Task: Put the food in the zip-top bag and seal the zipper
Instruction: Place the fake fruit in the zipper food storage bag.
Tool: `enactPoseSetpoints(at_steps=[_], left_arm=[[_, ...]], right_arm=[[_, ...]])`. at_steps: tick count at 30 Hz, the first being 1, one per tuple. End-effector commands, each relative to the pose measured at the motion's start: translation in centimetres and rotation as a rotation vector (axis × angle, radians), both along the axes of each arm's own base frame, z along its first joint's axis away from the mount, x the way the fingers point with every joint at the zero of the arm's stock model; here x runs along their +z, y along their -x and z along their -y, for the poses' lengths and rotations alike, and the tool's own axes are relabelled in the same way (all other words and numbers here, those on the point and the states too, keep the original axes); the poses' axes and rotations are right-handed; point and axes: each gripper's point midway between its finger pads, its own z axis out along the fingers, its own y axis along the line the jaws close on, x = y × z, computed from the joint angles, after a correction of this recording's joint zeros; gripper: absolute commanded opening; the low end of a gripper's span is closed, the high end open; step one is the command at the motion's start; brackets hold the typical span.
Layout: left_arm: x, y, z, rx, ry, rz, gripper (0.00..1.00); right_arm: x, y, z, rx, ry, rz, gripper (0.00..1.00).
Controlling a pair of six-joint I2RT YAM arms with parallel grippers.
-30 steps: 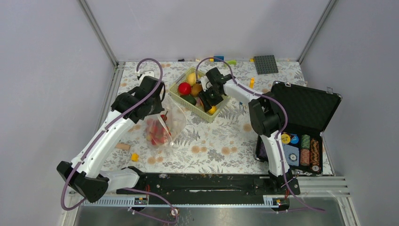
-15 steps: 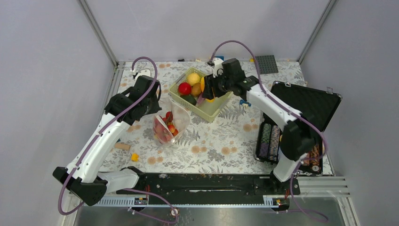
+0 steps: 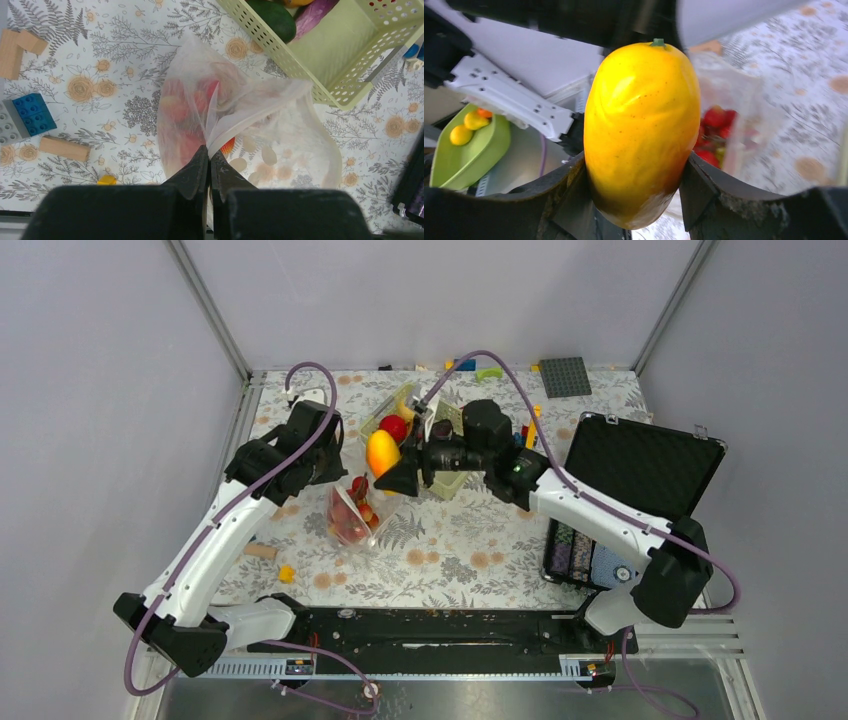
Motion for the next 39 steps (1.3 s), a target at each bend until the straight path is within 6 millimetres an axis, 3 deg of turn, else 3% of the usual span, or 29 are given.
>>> enactPoseSetpoints(at_steps=[1, 3, 7, 13, 22, 26, 31, 39], left_arm=[[0.6, -0.2, 0.6, -0.023, 0.042, 0.035, 0.00], [0.7, -0.2, 0.6, -0.021, 0.048, 0.040, 0.00], [0.9, -0.1, 0.4, -0.015, 0.061, 0.043, 0.00], [1.4, 0.1, 0.1, -0.004, 0.084, 0.063, 0.00], [1.4, 0.2, 0.0, -0.011, 0.121, 0.063, 0.00], [1.4, 0.1, 0.2, -0.025, 0.134, 0.063, 0.00], [1.5, 0.2, 0.6, -0.053, 0.161, 0.067, 0.00], [2.0, 0.1, -0.7, -0.007, 0.175, 0.097, 0.00]], right_arm=[[2.9, 1.3, -2.5, 0.025, -0.154, 0.068, 0.18], [2.3, 1.3, -3.5, 0.006, -0.161, 0.075, 0.19], [-0.9, 0.4, -5.0, -0.082, -0.064, 0.086, 0.20], [-5.4, -1.4, -5.1, -0.224, 0.068, 0.027, 0.22], [-10.1, 0.8, -3.7, -0.249, 0.380, 0.011, 0.35], [-10.5, 2.0, -3.5, -0.224, 0.457, -0.013, 0.55], [-10.3, 2.0, -3.4, -0.229, 0.508, -0.013, 0.73], [-6.4, 1.8, -2.7, -0.218, 0.447, 0.099, 0.93]])
